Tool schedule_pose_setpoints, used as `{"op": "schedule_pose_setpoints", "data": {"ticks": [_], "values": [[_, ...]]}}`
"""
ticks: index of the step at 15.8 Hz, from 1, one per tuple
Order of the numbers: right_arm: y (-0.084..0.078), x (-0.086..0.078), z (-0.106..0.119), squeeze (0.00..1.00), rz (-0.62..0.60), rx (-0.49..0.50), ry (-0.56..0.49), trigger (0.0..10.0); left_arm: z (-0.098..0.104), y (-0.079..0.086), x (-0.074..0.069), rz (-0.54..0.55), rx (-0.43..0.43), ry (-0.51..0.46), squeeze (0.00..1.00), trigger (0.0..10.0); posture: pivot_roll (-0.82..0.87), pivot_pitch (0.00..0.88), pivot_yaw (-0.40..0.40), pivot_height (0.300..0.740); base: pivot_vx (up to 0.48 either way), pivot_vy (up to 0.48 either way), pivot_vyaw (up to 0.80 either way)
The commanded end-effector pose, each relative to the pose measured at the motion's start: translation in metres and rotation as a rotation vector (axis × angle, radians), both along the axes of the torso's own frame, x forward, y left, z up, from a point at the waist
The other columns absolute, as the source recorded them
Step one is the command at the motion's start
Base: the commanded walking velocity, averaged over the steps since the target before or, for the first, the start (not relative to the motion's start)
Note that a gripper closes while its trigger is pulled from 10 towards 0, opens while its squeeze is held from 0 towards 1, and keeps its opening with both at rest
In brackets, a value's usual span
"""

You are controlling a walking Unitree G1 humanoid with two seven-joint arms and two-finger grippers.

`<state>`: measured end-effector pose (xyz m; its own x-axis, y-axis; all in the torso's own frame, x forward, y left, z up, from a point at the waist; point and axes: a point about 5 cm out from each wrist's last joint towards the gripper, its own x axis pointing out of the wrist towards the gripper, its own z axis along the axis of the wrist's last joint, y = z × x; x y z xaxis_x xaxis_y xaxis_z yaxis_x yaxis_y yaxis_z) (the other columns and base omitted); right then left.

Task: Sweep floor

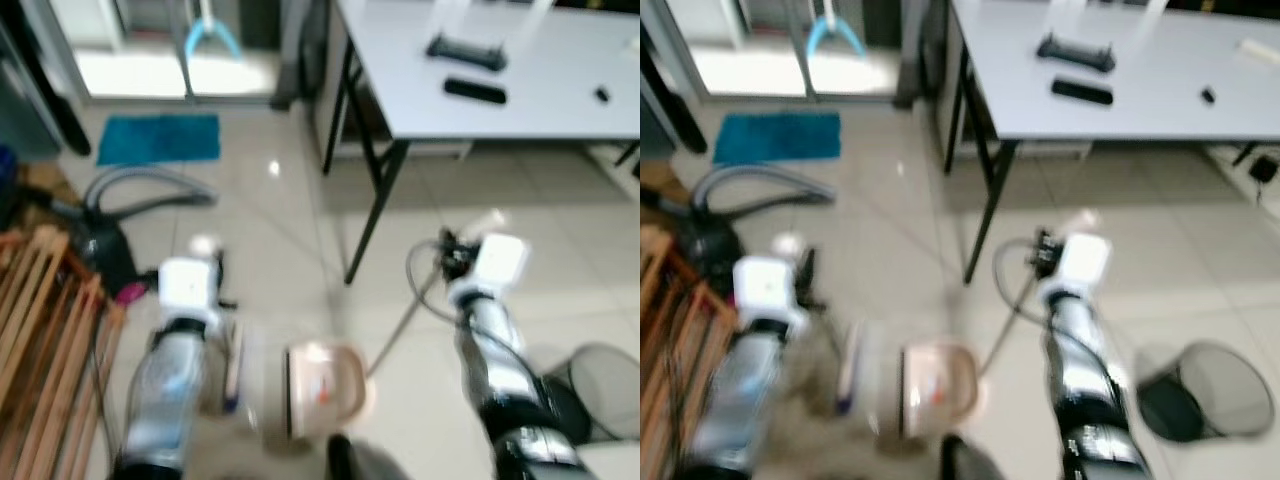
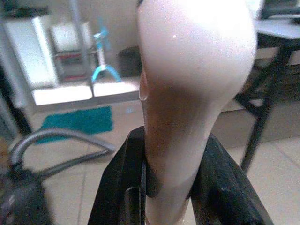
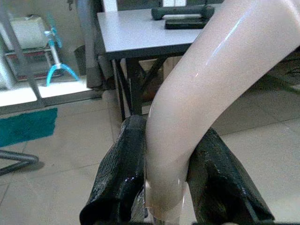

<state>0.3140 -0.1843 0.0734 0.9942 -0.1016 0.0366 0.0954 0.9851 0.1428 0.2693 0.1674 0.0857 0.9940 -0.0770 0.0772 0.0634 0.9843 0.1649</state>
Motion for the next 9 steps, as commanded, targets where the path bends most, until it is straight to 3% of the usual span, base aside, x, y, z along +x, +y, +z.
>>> {"op": "schedule_pose_setpoints", "data": {"ticks": [1,3,6,9], "values": [[-0.002,-0.003,0.005,0.00,-0.016,-0.003,-0.025,10.0,0.006,-0.002,-0.001,-0.035,0.040,-0.025,0.00,10.0,0.05,0.075,-0.033,0.740,0.000,0.000,-0.80],[-0.007,-0.025,0.012,0.00,-0.017,-0.012,-0.047,10.0,0.018,-0.001,-0.010,-0.059,0.047,-0.050,0.00,10.0,0.05,0.078,-0.010,0.740,0.000,0.000,-0.80],[-0.009,-0.060,0.021,0.00,-0.061,-0.032,-0.057,10.0,0.026,-0.004,-0.009,-0.123,0.065,-0.058,0.00,10.0,0.01,0.068,0.042,0.740,0.000,0.000,-0.80],[-0.015,-0.077,0.019,0.00,-0.149,-0.018,-0.023,10.0,0.033,-0.003,-0.007,-0.134,0.070,-0.066,0.00,10.0,0.00,0.066,0.059,0.740,0.000,0.000,-0.80]]}}
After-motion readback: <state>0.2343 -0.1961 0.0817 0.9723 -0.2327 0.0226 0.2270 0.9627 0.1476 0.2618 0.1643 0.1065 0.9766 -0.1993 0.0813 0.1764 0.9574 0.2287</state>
